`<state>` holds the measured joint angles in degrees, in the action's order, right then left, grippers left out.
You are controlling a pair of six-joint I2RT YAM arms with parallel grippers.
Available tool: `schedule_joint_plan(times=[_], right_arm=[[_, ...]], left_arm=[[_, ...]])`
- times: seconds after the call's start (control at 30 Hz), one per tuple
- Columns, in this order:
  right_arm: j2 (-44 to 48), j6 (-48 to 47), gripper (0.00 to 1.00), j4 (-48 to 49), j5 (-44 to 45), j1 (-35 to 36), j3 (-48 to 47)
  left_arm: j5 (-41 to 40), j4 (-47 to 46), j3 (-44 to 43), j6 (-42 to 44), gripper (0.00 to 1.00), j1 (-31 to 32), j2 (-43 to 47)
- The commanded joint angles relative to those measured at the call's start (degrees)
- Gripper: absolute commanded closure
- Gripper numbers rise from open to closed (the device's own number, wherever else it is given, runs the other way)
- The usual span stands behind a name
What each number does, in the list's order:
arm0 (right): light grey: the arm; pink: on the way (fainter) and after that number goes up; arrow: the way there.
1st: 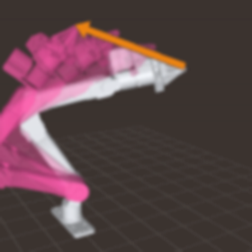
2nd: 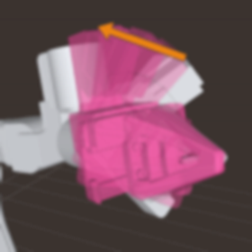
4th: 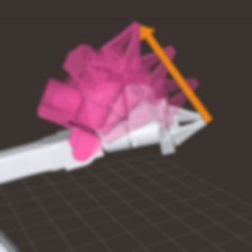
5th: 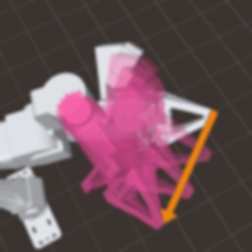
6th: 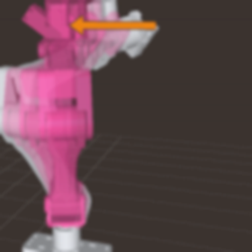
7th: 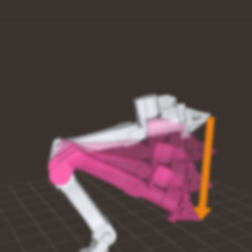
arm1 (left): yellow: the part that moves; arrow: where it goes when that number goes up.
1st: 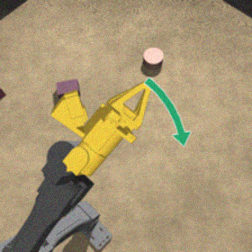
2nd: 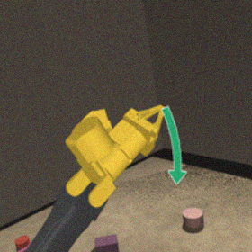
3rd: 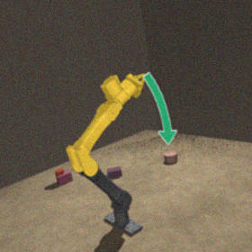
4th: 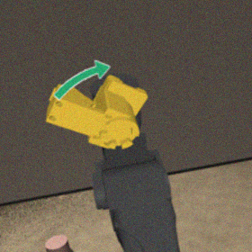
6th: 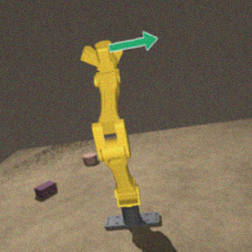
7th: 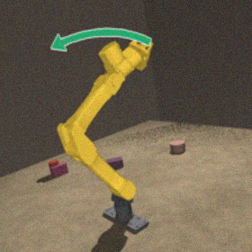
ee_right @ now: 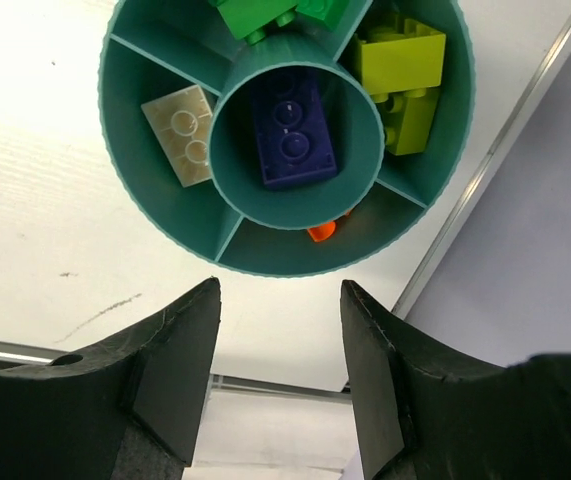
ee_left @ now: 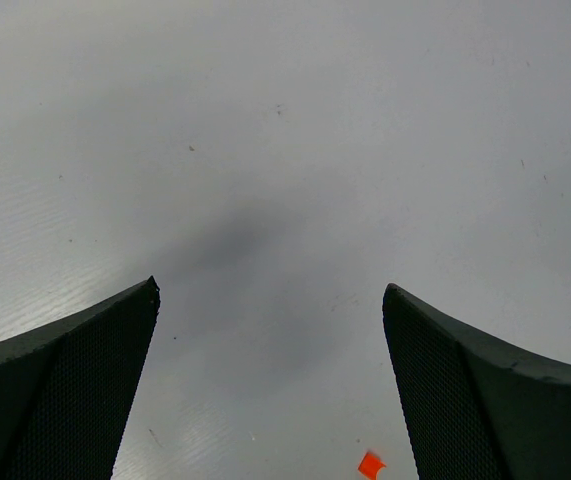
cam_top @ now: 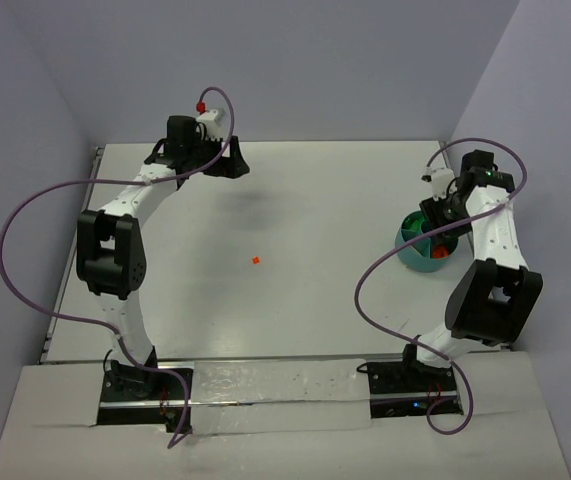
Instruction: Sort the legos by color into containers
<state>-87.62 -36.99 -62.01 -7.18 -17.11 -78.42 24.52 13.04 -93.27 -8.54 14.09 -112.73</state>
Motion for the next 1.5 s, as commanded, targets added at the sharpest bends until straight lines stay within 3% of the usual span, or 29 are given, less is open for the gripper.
schedule_joint_plan(times=[0.0,0.23,0.37,0.57,0.73,0.97,1.2,1.47], right_arm=[[-0.2,0.5,0.42,-1.2,-1.1,0.7,-3.4],[4.2,1.2,0.42,-2.7,-3.1,5.0,-10.6],[1.9,5.2,0.42,-1.7,-3.9,17.7,-15.4],[-13.3,8.7,0.44,1.7,-9.4,35.2,-22.4],[-27.6,5.9,0.47,4.2,-11.9,46.4,-33.2],[-43.2,7.1,0.54,-1.5,-9.0,56.3,-50.1],[-43.4,22.3,0.48,1.8,-7.1,60.2,-43.2],[-42.7,35.9,0.50,4.8,-0.3,62.7,-37.0]], left_arm=[[1.5,-2.0,0.2,0.3,0.01,-0.4,3.4],[3.9,-4.4,3.0,-1.1,0.01,-1.6,5.3],[7.6,-6.8,4.9,-3.8,0.01,-3.8,6.8],[9.0,-5.8,5.1,-5.5,0.01,-7.6,7.7],[8.6,-5.4,7.3,-5.9,0.01,-9.3,9.2],[6.3,-4.5,10.9,-6.6,0.01,-12.7,12.2],[5.8,-2.2,13.0,-5.8,0.01,-15.5,13.0],[6.7,0.2,13.8,-3.8,0.01,-17.0,11.9]])
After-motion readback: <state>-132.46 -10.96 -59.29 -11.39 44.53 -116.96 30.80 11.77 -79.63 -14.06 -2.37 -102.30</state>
